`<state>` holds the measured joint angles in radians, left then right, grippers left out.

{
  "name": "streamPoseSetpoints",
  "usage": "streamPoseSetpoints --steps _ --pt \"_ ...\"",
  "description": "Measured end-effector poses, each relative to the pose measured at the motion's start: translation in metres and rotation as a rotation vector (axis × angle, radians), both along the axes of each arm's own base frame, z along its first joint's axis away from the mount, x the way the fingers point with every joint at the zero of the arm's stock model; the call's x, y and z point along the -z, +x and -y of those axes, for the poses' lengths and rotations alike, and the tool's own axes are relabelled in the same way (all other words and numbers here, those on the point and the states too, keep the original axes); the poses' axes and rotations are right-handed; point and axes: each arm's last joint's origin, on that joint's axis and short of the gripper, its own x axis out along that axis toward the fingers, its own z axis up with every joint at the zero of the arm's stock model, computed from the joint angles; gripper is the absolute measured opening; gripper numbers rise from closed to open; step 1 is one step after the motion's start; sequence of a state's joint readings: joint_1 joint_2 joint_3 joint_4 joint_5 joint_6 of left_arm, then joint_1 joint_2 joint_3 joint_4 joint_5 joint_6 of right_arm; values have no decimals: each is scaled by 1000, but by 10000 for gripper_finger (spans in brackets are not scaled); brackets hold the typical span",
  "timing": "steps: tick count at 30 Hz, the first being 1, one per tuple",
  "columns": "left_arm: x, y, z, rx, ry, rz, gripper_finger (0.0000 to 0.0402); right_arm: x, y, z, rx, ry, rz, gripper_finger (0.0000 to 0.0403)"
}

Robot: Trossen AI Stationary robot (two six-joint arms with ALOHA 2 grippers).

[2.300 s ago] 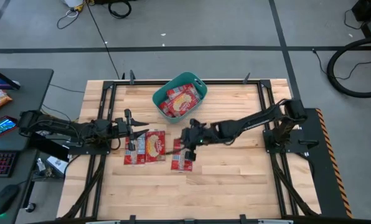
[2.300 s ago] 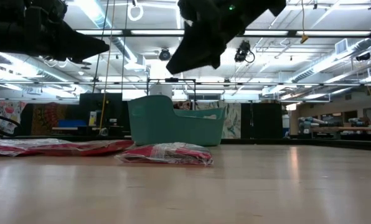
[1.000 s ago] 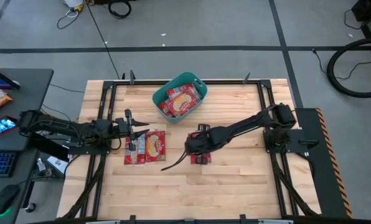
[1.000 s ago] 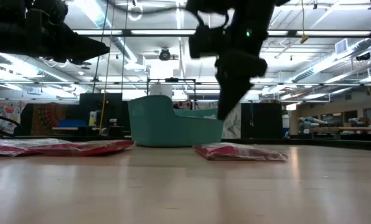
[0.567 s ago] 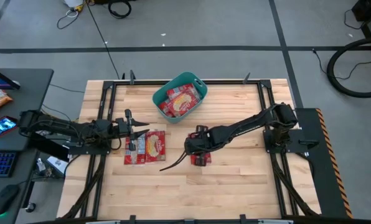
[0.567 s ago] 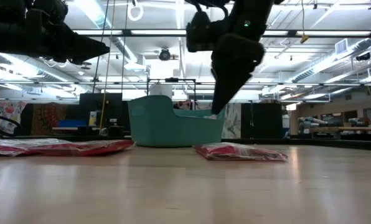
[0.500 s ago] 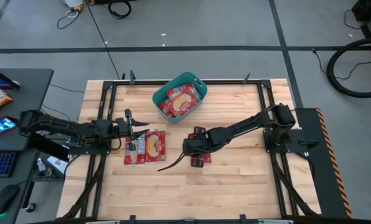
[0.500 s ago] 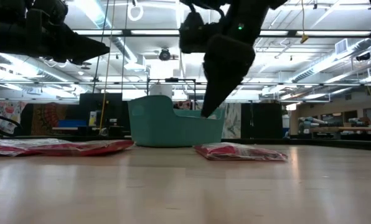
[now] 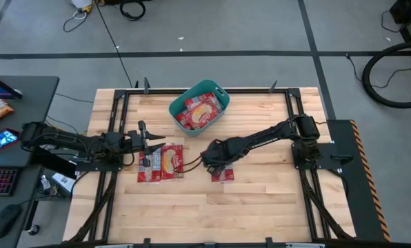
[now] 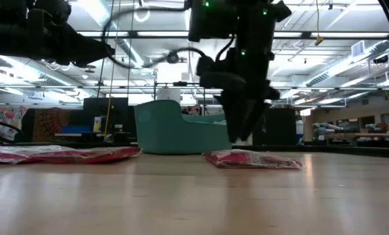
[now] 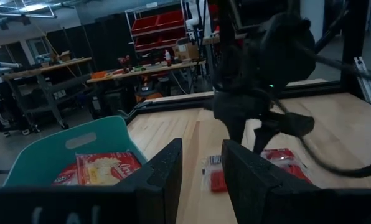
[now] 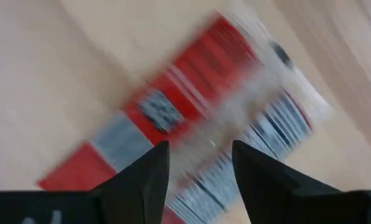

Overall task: Sort popcorn bags into baskets
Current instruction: Put the popcorn bag into the blue bin

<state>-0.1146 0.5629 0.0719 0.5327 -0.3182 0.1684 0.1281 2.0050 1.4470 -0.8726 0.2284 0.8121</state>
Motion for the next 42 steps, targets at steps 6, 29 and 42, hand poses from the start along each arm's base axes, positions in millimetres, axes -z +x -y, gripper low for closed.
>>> streamPoseSetpoints --steps 6,29,42 --pt "0 0 0 0 0 0 119 1 -7 6 101 3 -83 177" --pt "1 0 0 0 1 -6 119 26 12 45 -1102 -367 -414 139" --pt "1 0 0 0 0 -15 119 -29 36 18 -729 -374 -158 110"
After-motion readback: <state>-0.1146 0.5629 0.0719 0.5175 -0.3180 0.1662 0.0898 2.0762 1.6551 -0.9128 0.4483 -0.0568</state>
